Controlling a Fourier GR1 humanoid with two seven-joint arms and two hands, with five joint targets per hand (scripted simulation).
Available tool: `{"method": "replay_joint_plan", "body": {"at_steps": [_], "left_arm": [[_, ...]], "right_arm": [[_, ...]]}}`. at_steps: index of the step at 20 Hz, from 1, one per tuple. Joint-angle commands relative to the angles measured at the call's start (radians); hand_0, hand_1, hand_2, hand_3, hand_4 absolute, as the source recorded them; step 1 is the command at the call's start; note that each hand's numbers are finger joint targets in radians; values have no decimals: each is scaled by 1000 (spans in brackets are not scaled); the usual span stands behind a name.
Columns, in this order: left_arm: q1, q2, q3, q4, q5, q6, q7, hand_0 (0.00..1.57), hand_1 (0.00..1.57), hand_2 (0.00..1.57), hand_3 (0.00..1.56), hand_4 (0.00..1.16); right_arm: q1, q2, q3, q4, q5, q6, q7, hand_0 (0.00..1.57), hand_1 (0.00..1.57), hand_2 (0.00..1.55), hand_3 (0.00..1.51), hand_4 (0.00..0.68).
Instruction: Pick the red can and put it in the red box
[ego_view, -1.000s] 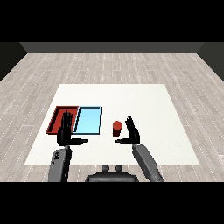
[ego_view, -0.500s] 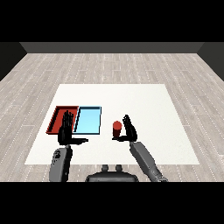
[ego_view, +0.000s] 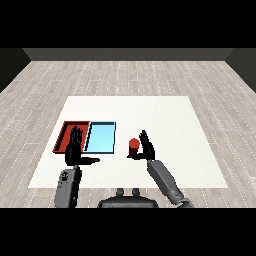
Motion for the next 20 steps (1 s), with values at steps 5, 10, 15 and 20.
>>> {"method": "replay_joint_plan", "body": {"at_steps": [5, 10, 15, 20], "left_arm": [[90, -9, -36, -98, -15, 1, 20, 0, 0, 0, 0, 0], [-30, -9, 4, 4, -1, 23, 10, 0, 0, 0, 0, 0], [-52, 1, 3, 11, 6, 17, 41, 0, 0, 0, 0, 0], [91, -11, -16, -53, 9, -5, -19, 0, 0, 0, 0, 0]], "right_arm": [[-57, 0, 111, 58, -77, -89, -43, 0, 0, 0, 0, 0], [-119, 0, 153, 174, -152, -80, -94, 0, 0, 0, 0, 0], [-101, 0, 162, 85, -168, -120, -27, 0, 0, 0, 0, 0], [-113, 0, 153, 128, -139, -96, -46, 0, 0, 0, 0, 0]]}}
